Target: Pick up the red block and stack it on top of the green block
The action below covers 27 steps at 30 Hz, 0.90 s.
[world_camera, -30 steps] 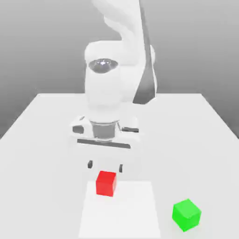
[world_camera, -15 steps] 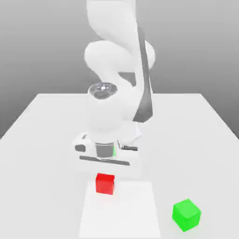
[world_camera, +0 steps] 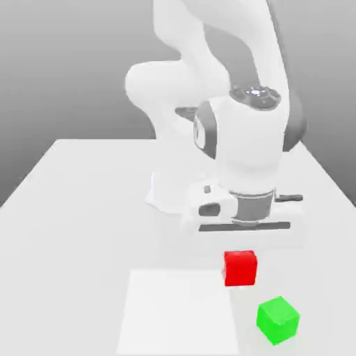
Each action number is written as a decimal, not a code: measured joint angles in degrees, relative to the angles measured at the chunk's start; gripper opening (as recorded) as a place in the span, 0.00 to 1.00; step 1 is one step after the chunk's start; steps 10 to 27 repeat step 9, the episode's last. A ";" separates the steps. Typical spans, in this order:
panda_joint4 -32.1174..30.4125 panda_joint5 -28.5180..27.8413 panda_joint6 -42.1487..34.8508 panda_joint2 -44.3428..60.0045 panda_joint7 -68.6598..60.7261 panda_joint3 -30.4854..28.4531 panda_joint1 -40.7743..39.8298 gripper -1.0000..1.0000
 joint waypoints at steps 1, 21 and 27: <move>1.19 -0.55 0.25 1.42 0.77 0.13 0.56 0.00; 2.72 -3.95 7.59 10.38 3.61 -1.33 2.00 1.00; 2.72 -3.95 7.59 10.38 3.61 -1.33 2.00 1.00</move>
